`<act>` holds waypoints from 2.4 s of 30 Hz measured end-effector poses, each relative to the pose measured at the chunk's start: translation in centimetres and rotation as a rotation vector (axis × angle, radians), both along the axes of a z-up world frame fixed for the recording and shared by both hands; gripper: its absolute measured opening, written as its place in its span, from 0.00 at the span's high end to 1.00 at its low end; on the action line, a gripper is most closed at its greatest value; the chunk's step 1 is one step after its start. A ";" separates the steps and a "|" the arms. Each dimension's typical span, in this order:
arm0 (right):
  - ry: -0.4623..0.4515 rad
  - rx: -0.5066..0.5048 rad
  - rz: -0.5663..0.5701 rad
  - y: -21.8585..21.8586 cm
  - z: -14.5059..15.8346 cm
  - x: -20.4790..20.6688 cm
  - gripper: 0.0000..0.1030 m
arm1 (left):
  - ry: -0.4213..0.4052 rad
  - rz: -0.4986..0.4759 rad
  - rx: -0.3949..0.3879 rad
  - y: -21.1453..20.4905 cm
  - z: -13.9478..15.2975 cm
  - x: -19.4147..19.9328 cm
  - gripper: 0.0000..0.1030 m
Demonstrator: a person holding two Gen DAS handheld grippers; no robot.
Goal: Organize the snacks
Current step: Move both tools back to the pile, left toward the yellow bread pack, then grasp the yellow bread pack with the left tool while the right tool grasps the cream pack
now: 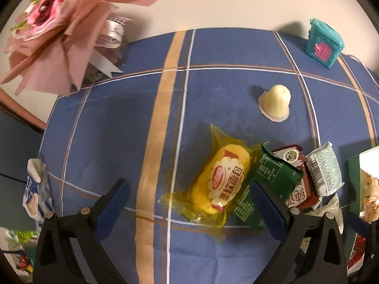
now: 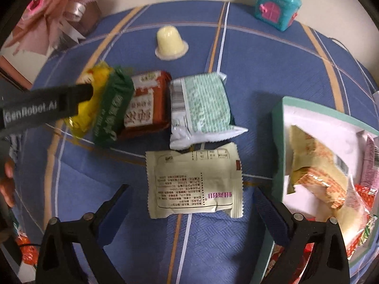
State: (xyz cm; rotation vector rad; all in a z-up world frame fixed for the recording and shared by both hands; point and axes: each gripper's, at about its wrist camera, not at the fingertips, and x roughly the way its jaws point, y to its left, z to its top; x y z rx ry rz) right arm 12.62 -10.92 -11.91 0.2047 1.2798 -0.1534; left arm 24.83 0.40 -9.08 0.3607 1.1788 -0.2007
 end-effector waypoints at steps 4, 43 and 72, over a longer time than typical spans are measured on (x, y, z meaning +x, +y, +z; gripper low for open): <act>0.027 -0.013 -0.006 0.0 -1.2 0.2 0.07 | 0.006 -0.019 0.007 -0.8 -0.8 0.3 0.15; -0.050 0.007 0.024 -0.6 -0.4 -2.6 0.17 | 0.034 0.462 -0.242 4.4 0.2 -9.5 0.60; -0.059 -0.075 0.014 -0.1 0.7 -2.0 0.40 | 0.041 0.442 -0.284 4.4 0.5 -9.8 0.60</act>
